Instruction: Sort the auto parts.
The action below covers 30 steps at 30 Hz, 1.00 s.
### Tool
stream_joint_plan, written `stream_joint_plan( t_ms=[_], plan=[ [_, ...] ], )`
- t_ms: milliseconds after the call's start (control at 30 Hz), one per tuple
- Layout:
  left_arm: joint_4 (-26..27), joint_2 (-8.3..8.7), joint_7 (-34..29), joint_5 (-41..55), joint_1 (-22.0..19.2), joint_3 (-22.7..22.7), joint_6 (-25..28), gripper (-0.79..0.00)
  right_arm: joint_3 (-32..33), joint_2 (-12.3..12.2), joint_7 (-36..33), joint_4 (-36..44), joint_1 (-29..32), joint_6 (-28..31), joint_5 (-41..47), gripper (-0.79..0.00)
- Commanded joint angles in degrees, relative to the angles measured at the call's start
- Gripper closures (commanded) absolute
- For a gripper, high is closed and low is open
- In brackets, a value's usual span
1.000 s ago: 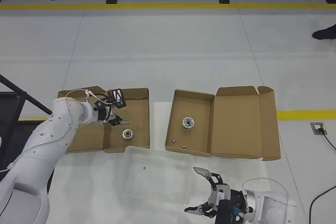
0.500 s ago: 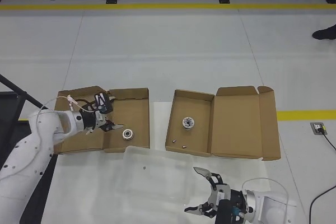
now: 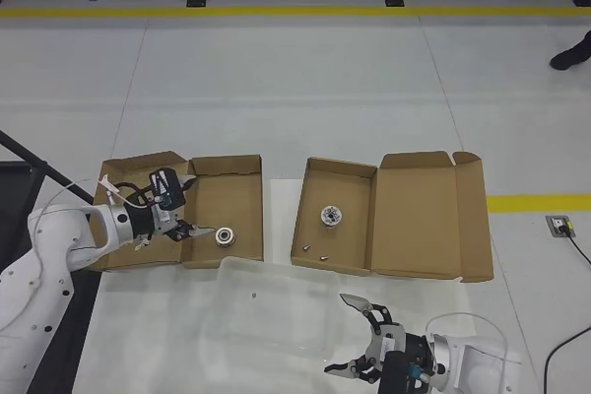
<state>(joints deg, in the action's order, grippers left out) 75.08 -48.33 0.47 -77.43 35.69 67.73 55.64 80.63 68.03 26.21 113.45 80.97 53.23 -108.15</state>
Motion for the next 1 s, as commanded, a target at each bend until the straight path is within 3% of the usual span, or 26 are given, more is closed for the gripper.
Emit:
stream_joint_plan(
  t_ms=[0, 133, 300, 567, 967],
  plan=[
    [0.67, -0.03, 0.79, 1.19, 1.01, 0.14, -0.62, -0.785, 0.00, 0.00, 0.00, 0.00, 0.00, 0.00, 0.00, -0.785],
    [2.84, 0.35, 4.36, 3.93, 4.96, 3.29, -5.96, -0.785, 0.00, 0.00, 0.00, 0.00, 0.00, 0.00, 0.00, -0.785],
    [7.89, 0.94, 8.12, 9.91, 13.26, 8.71, -13.16, -0.785, 0.00, 0.00, 0.00, 0.00, 0.00, 0.00, 0.00, -0.785],
    [15.74, 1.49, 12.09, 21.25, 26.93, 17.11, -18.00, -0.785, 0.00, 0.00, 0.00, 0.00, 0.00, 0.00, 0.00, -0.785],
    [15.84, 1.48, 12.19, 21.82, 27.41, 17.35, -18.15, -0.784, 0.00, 0.00, 0.00, 0.00, 0.00, 0.00, 0.00, -0.785]
  ],
)
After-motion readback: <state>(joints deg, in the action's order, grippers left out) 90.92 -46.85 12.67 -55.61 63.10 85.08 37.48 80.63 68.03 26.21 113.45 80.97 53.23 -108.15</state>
